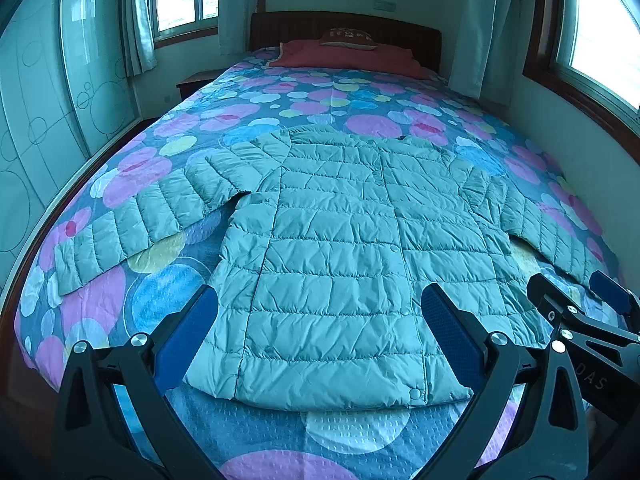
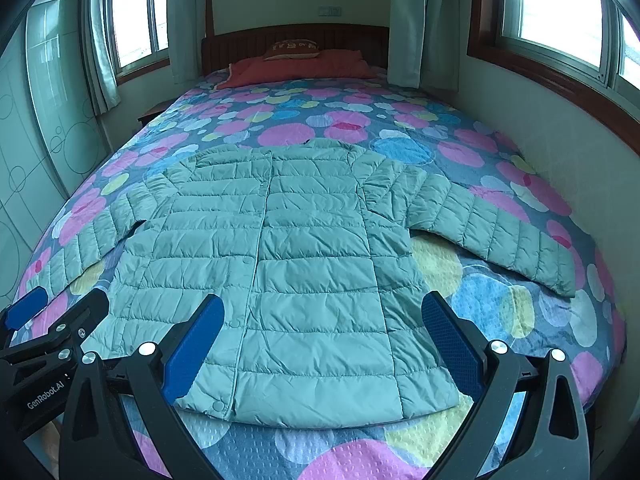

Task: Fold large clothes

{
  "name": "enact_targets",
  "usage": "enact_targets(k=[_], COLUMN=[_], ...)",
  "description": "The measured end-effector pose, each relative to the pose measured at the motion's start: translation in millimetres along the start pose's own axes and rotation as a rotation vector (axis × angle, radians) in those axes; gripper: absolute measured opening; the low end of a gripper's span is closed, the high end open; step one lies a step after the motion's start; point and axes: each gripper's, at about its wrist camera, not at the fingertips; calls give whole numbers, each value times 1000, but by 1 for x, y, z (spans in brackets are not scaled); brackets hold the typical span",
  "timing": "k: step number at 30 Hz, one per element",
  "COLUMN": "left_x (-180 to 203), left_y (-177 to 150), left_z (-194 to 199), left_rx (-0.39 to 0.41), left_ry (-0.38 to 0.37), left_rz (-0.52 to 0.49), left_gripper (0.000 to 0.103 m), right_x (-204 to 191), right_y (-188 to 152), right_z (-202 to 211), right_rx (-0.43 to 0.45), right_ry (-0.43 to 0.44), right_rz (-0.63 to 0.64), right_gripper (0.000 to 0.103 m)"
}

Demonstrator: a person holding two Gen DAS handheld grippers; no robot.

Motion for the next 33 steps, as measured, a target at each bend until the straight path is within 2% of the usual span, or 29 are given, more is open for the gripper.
enact_targets(k=[33], left_x=[6], left_y=[-1], left_z=[2], left_rx=[-1], left_ry=[5], left_rz=[-6], left_gripper=[101], right_x=[1], right_y=[0], right_z=[-3], right_rx=[-5], right_ry=[1], right_rz=[-2], right_gripper=[98])
Point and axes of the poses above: each gripper's, at about its wrist camera, not at the fingertips, and z roughly against the way its jaws point, x to its right, y to its top, and after that the axes turned 10 degrees about y, right-handed
